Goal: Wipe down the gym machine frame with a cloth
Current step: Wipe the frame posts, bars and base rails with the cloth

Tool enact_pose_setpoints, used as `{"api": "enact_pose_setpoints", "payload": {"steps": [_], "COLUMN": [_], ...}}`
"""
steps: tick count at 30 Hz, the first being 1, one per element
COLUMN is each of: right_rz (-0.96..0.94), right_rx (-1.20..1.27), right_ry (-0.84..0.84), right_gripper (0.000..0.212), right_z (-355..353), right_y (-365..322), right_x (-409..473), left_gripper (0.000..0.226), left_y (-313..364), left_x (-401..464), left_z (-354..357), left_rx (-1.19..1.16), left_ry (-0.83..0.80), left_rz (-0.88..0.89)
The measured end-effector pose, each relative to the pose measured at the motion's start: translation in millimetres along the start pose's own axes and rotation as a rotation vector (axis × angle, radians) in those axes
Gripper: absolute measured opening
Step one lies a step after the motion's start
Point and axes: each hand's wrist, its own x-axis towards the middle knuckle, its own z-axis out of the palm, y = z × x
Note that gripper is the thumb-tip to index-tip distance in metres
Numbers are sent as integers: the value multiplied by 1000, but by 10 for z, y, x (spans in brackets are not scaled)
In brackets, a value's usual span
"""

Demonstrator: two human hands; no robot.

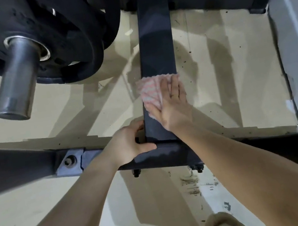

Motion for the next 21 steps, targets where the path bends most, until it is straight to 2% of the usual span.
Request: {"api": "enact_pose_setpoints", "payload": {"steps": [3,5,7,9,12,14,16,18,21], "right_rz": [-35,-75,-88,-12,148,111,43,-36,-66], "right_rx": [2,-47,-14,56,232,224,170,95,41], "right_ry": [-67,-156,-120,-125,-107,-107,-139,-194,-232], "right_gripper": [89,92,90,79,48,61,68,64,48], "right_z": [-29,-81,-85,-128,-214,-166,-62,-39,-180], "right_y": [13,22,52,101,197,151,83,44,83], "right_x": [-343,-562,-653,-630,-437,-468,-648,-854,-957], "left_gripper": [70,63,58,59,59,57,64,76,76], "left_y": [53,103,154,180,174,151,118,81,83], "left_x": [4,-4,-8,-48,-125,-152,-166,-236,-396], "left_z": [-67,-75,-55,-15,65,140,168,157,122], "left_rx": [109,269,360,433,565,546,440,416,474], "left_ry": [-110,-116,-89,-41,72,131,138,102,78], "left_rz": [7,3,-15,-31,-16,-5,-19,2,91]}}
